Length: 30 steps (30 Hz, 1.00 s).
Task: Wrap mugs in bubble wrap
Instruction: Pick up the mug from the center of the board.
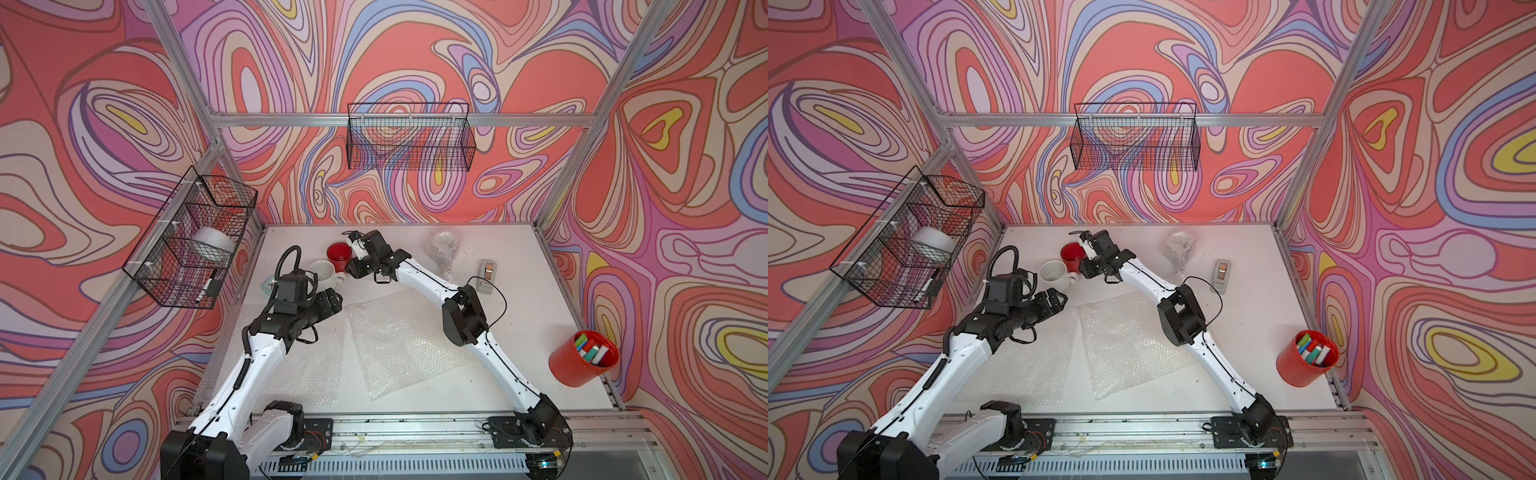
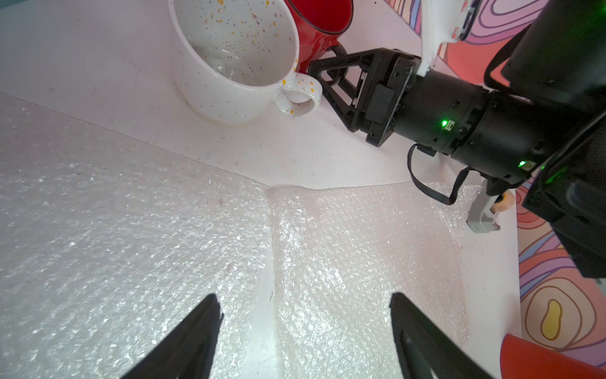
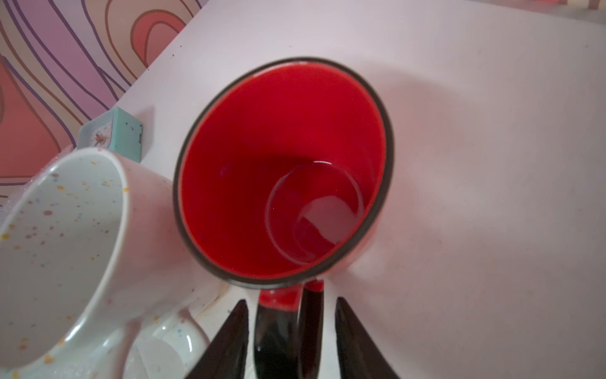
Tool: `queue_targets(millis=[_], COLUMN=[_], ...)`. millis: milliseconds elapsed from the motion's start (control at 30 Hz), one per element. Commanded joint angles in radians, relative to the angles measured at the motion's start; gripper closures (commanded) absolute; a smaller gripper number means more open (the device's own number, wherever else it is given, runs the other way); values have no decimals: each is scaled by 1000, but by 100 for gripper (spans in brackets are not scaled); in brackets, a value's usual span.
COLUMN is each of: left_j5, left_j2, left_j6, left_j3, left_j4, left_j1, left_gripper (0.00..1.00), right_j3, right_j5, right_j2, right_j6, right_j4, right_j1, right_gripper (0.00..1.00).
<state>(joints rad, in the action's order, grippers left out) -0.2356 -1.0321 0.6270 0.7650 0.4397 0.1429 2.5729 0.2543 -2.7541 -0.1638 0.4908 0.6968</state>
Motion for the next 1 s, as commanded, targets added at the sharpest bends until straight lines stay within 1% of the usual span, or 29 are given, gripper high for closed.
queue_targets(millis=[0,200,300,400,467,500,567,633,733,800,867,967], left_j5=[-2,-4,-11,-26,-31,-28,-19,-6,6,22,38,61], left_j2=[14,14,11,-6,-24,-34,-62,-96,-151,-193,-256,-336], left_j6=[8,10,11,10,16,17,24,34,51,64,75,86], left_j3=[17,19,19,19,17,16,11,4,-9,-11,-1,11], left_j4=[31,37,33,22,7,-2,-20,-46,-100,-130,-139,-140], left_j1=[-2,-2,-2,1,20,34,80,127,210,266,315,356], left_gripper=[16,17,17,16,16,16,17,22,32,39,48,59], right_j3=[36,50,38,-13,-71,-99,-178,-287,-474,-579,-700,-843], right_j5=[-1,-17,-33,-75,-113,-130,-172,-205,-255,-298,-334,-379], right_j2=[-39,-40,-10,57,127,159,238,338,494,585,689,811], right_j6=[9,22,36,44,49,49,43,26,6,3,-5,-24], right_j4=[-5,0,3,-9,-25,-32,-44,-77,-115,-118,-116,-108], right_j1=[6,6,6,4,3,1,-6,-18,-29,-31,-30,-31], right_gripper=[62,73,80,89,98,100,100,100,100,100,100,100])
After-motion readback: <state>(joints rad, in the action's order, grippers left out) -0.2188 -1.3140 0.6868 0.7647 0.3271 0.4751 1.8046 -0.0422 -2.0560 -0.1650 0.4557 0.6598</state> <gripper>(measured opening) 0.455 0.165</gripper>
